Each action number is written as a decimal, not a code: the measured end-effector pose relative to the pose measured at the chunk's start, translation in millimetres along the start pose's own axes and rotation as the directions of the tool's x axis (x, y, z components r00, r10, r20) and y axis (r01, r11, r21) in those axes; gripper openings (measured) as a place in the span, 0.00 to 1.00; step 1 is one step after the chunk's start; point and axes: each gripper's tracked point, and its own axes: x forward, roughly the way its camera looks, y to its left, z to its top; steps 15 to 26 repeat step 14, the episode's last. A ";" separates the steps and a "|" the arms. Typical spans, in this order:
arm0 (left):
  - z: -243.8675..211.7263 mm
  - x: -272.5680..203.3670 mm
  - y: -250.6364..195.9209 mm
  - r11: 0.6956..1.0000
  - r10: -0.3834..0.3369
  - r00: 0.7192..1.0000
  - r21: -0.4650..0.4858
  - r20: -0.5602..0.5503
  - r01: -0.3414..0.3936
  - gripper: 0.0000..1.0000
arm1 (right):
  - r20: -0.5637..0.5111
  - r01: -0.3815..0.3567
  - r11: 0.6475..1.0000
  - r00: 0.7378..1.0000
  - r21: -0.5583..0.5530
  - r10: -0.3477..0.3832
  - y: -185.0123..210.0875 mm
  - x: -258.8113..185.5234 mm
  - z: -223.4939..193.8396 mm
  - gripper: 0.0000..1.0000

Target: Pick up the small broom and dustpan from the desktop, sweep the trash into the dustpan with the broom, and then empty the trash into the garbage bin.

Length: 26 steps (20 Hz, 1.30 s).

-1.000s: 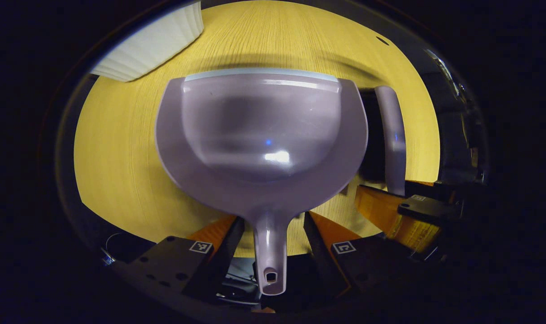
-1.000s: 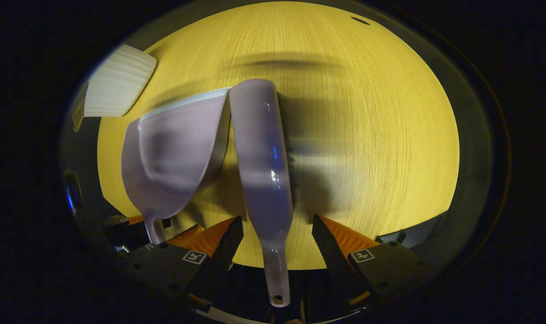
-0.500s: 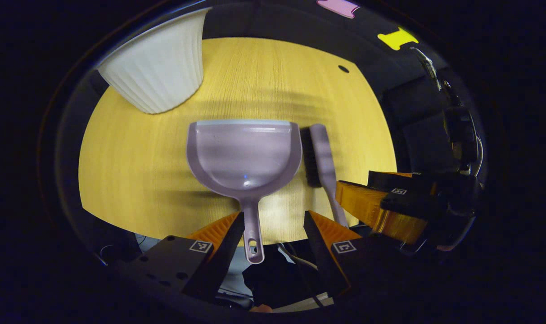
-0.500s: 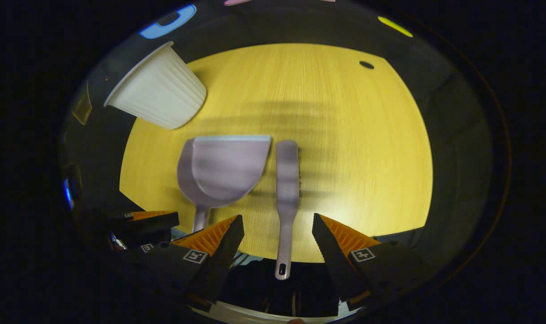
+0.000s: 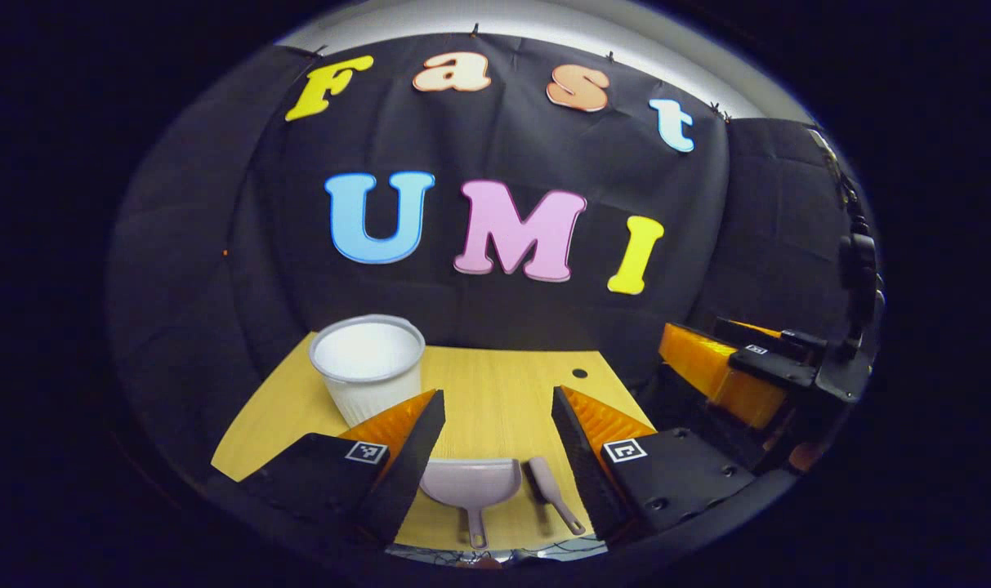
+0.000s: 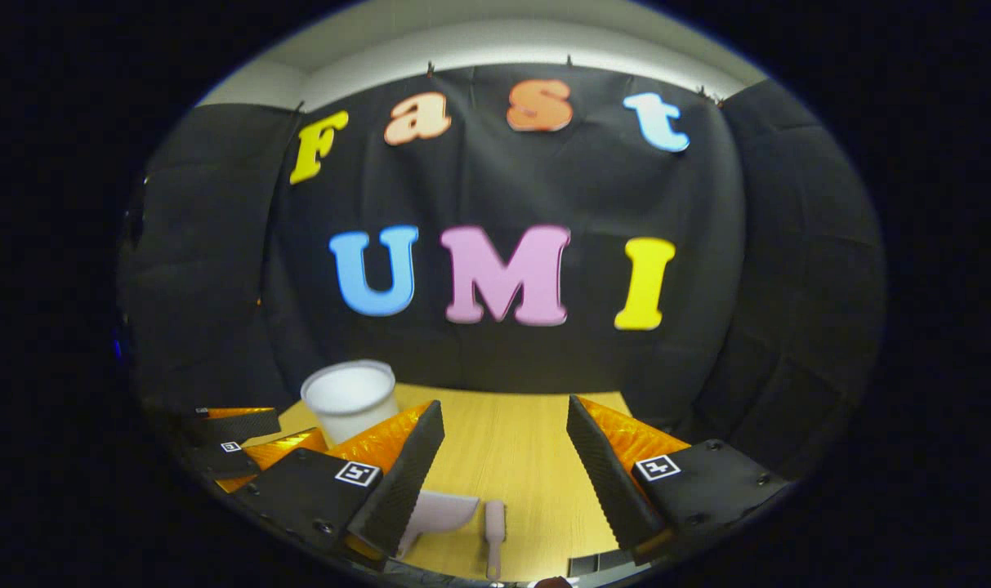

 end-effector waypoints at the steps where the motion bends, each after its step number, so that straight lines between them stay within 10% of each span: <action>1: 5.2 -10.7 2.4 1.000 0.009 0.998 -0.003 0.066 -0.009 0.78 | 0.051 0.004 1.000 0.999 -0.005 -0.003 -0.7 -8.9 12.7 0.97; 10: 56.8 -99.6 19.0 0.995 0.099 0.951 0.000 0.292 -0.104 0.76 | 0.188 -0.032 0.999 0.982 -0.008 0.033 -1.7 -66.2 67.4 0.97; 26: 60.0 -117.7 20.6 0.992 0.123 0.947 -0.009 0.296 -0.126 0.77 | 0.210 -0.082 0.997 0.974 0.008 0.079 2.5 -74.8 82.4 0.97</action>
